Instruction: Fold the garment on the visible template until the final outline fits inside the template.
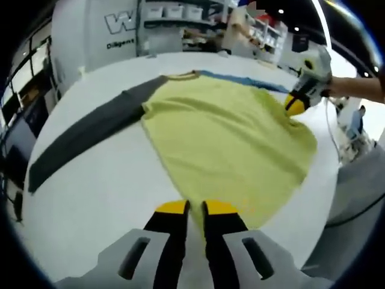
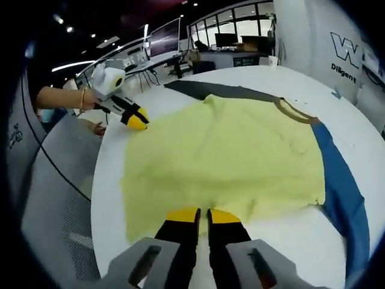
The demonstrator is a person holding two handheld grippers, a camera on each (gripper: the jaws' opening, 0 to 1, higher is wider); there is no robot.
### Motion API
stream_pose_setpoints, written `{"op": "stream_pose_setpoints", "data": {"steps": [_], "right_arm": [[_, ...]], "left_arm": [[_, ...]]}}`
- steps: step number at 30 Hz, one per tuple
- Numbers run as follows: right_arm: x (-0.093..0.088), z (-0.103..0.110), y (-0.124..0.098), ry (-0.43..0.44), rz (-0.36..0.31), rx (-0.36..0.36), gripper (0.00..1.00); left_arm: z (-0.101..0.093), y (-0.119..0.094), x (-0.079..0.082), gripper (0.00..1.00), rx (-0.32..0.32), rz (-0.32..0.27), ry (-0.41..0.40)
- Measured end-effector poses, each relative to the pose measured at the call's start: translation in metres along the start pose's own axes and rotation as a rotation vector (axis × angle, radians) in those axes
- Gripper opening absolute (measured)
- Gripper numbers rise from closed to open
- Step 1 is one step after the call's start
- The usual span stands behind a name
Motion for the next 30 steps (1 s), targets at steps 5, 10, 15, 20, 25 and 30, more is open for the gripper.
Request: {"op": "stream_pose_setpoints", "data": {"steps": [5, 10, 15, 20, 25, 30], "right_arm": [[0.023, 0.001, 0.008, -0.012, -0.027, 0.002, 0.0], [0.038, 0.004, 0.027, -0.001, -0.031, -0.001, 0.0], [0.038, 0.012, 0.036, -0.017, 0.002, 0.007, 0.07], [0.032, 0.014, 0.033, -0.024, 0.008, -0.027, 0.12], [0.022, 0.012, 0.019, -0.018, 0.017, -0.079, 0.17], [0.001, 0.016, 0.01, 0.083, 0.028, -0.089, 0.16]], "left_arm": [[0.0, -0.001, 0.0, 0.02, 0.004, -0.005, -0.009], [0.002, 0.0, -0.001, 0.01, 0.009, -0.018, -0.026], [0.002, 0.001, -0.001, 0.0, 0.009, -0.02, -0.031], [0.001, 0.0, -0.001, 0.0, 0.009, -0.024, -0.036], [0.002, 0.0, -0.001, 0.0, 0.014, -0.028, -0.022], [0.0, 0.0, -0.001, 0.0, 0.03, -0.032, -0.012]]}}
Point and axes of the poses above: the point that each gripper's makers call its tool centre point, and the gripper's own axes: y roughly forward along the fingers, z roughly to its left, x roughly out of its top, the point moved 5 cm from there along -y, roughly backward along the fingers, and after that the axes turned 9 degrees about -x, right-handed, at the moved point
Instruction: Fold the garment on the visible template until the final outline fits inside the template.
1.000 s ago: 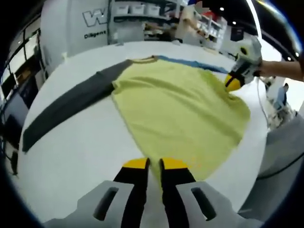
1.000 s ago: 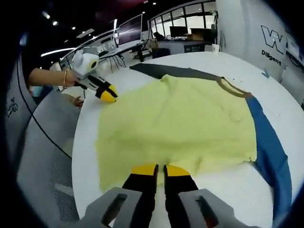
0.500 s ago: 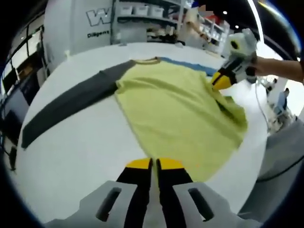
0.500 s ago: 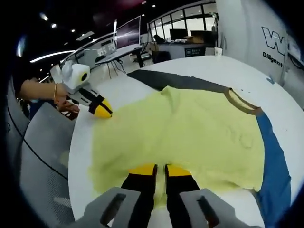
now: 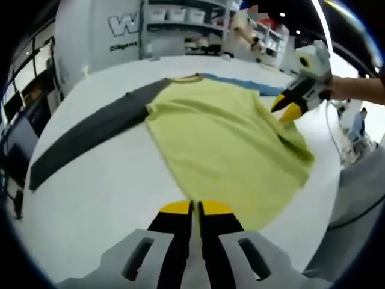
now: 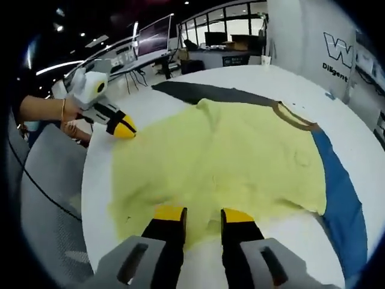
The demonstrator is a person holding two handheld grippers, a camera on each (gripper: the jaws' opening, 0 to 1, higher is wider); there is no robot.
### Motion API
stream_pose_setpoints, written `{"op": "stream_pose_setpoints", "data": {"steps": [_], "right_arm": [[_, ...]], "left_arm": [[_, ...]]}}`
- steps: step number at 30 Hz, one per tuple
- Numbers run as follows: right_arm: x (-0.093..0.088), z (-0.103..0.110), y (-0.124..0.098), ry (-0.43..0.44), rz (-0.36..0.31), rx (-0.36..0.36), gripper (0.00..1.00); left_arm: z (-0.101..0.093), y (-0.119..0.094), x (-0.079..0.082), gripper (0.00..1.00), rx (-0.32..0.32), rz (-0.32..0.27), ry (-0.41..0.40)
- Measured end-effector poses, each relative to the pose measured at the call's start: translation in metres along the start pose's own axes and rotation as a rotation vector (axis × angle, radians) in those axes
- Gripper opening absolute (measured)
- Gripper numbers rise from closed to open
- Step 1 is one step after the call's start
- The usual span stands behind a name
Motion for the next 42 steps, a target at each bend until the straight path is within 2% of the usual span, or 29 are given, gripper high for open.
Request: {"op": "stream_pose_setpoints", "data": {"steps": [3, 7, 10, 11, 13, 16, 19, 21, 27, 34, 39, 42], "right_arm": [[-0.011, 0.0, 0.001, 0.025, 0.016, 0.006, 0.15], [-0.017, 0.004, -0.002, 0.067, 0.022, 0.01, 0.11], [-0.02, 0.007, -0.004, 0.093, 0.039, 0.023, 0.02], [-0.025, 0.008, -0.005, 0.115, 0.076, 0.025, 0.0], [-0.025, 0.009, -0.008, 0.12, 0.063, 0.018, 0.0], [-0.026, 0.012, -0.015, 0.149, 0.049, 0.013, 0.0], [-0.03, 0.013, -0.02, 0.158, 0.047, 0.009, 0.0], [-0.038, 0.017, -0.03, 0.161, 0.075, 0.019, 0.0], [-0.059, 0.019, -0.052, 0.209, 0.061, 0.0, 0.0], [-0.085, 0.019, -0.069, 0.265, 0.091, -0.036, 0.0], [-0.099, 0.018, -0.074, 0.272, 0.116, -0.05, 0.0], [-0.103, 0.018, -0.078, 0.276, 0.126, -0.057, 0.0]], "left_arm": [[0.001, 0.0, 0.0, 0.0, -0.003, 0.001, -0.006], [0.001, 0.0, 0.0, 0.0, -0.012, 0.0, -0.014], [0.0, 0.0, 0.0, 0.0, -0.015, 0.003, -0.018], [0.0, -0.002, -0.001, 0.0, 0.0, 0.012, -0.023], [-0.001, -0.003, -0.004, 0.0, 0.016, 0.012, -0.019], [-0.004, -0.004, -0.008, 0.0, 0.01, 0.011, -0.048], [-0.007, -0.007, -0.01, 0.0, 0.009, 0.022, -0.043], [-0.007, -0.01, -0.013, 0.0, 0.006, 0.022, -0.046], [-0.008, -0.015, -0.019, 0.0, 0.01, 0.026, -0.055], [-0.008, -0.015, -0.018, 0.0, 0.013, 0.032, -0.06], [-0.009, -0.018, -0.019, 0.0, 0.012, 0.042, -0.051], [-0.01, -0.021, -0.018, 0.0, 0.017, 0.028, -0.037]]}}
Point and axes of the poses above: the point that each gripper's makers call its tool centre point, and the gripper's own axes: y roughly forward along the fingers, z roughly to its left, x roughly out of its top, the point moved 5 cm from there along -y, roughly backward along the fingers, and after that the axes turned 9 degrees about -x, right-handed, at the moved point
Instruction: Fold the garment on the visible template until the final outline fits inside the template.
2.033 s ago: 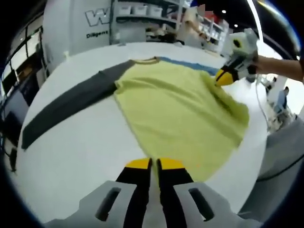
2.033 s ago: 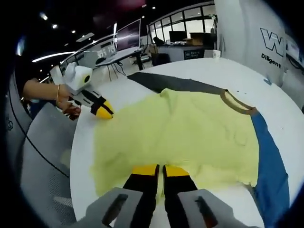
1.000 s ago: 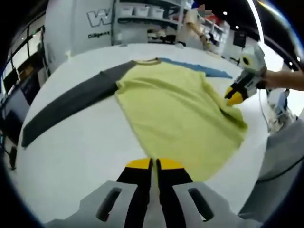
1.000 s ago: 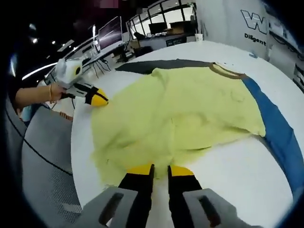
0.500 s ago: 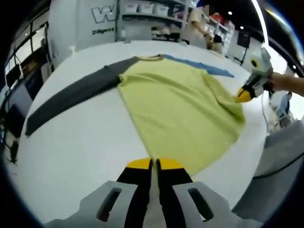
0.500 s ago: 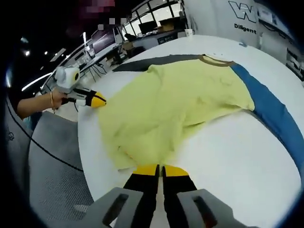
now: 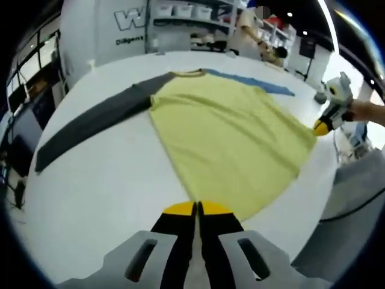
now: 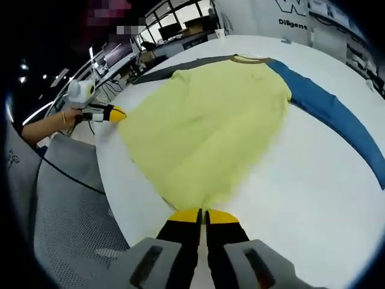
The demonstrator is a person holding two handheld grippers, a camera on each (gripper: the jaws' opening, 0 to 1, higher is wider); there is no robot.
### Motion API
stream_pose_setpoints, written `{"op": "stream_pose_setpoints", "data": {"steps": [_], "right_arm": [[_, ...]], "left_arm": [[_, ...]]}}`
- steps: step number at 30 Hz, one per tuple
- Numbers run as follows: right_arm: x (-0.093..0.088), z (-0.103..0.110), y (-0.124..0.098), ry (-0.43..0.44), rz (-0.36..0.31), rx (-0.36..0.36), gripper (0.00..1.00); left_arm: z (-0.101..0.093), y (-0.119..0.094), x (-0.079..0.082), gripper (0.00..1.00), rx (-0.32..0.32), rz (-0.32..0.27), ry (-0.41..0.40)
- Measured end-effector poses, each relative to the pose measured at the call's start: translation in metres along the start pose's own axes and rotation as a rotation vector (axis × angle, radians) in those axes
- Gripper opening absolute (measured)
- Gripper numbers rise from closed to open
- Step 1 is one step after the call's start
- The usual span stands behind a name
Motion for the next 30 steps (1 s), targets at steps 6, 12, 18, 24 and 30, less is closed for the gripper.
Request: {"op": "stream_pose_setpoints", "data": {"steps": [6, 12, 18, 24, 30], "right_arm": [[-0.012, -0.007, -0.008, 0.021, 0.013, -0.028, 0.0], [-0.025, 0.0, -0.013, 0.034, 0.024, -0.016, 0.0], [-0.038, 0.013, -0.022, 0.02, 0.044, -0.01, 0.0], [-0.049, 0.018, -0.021, 0.018, 0.065, 0.0, 0.0], [-0.056, 0.024, -0.024, 0.03, 0.077, 0.004, 0.0]], "left_arm": [[0.001, -0.012, -0.008, 0.0, -0.01, 0.031, 0.002], [-0.001, -0.019, -0.017, 0.0, -0.015, 0.053, -0.008], [-0.01, -0.027, -0.027, 0.0, -0.025, 0.103, 0.006], [-0.015, -0.032, -0.039, 0.0, -0.046, 0.154, 0.035], [-0.016, -0.035, -0.042, 0.0, -0.049, 0.161, 0.033]]}}
Point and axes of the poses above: the point that each gripper's makers call its tool centre point, and the gripper's own axes: y roughly forward along the fingers, z roughly to its left, x roughly out of its top, the point moved 5 cm from there along -y, roughly backward along the fingers, and after that the axes turned 9 degrees about -x, right-handed, at the moved point
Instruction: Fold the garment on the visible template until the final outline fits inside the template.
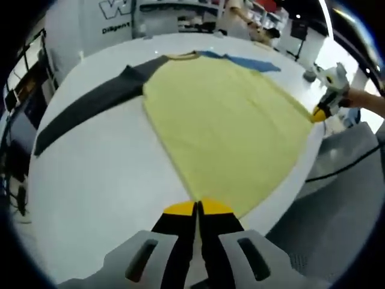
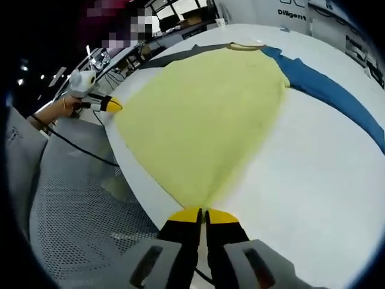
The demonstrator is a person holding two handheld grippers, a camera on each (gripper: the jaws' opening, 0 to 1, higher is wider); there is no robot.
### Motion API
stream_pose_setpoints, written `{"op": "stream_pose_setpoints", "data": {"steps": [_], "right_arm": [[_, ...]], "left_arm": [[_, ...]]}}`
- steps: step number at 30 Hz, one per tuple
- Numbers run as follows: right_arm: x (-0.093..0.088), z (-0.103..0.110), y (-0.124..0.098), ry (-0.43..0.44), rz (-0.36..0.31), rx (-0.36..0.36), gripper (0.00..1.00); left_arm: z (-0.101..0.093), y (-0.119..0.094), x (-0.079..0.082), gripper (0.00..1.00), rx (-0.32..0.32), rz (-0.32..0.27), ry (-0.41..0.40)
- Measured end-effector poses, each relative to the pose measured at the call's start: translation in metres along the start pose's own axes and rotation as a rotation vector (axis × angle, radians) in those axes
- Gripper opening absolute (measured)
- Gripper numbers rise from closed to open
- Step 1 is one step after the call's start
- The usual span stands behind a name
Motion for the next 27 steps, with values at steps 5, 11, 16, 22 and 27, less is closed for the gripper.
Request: {"op": "stream_pose_setpoints", "data": {"steps": [5, 11, 16, 22, 27], "right_arm": [[-0.006, 0.007, -0.002, 0.012, -0.007, 0.008, 0.0], [-0.014, 0.011, -0.003, 0.04, -0.013, 0.006, 0.0], [-0.014, 0.007, -0.002, 0.042, -0.031, -0.009, 0.0], [-0.018, 0.006, -0.001, 0.102, -0.068, -0.028, 0.0], [-0.017, 0.006, 0.001, 0.113, -0.086, -0.026, 0.0]], "left_arm": [[-0.001, -0.001, -0.003, 0.0, 0.005, 0.009, 0.005], [-0.003, -0.003, -0.004, 0.0, -0.001, -0.002, -0.009], [-0.002, -0.002, -0.005, 0.0, -0.006, 0.002, 0.011], [0.0, -0.001, -0.006, 0.0, -0.005, -0.008, -0.003], [-0.002, -0.002, -0.005, 0.0, 0.004, 0.004, 0.032]]}}
Point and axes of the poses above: the point that each gripper's makers call its tool centre point, and the gripper's own axes: y roughly forward along the fingers, z roughly to its left, x roughly out of its top, the point moved 5 cm from there along -y, roughly backward along the fingers, and after that the axes turned 9 degrees about -x, right-handed, at the moved point
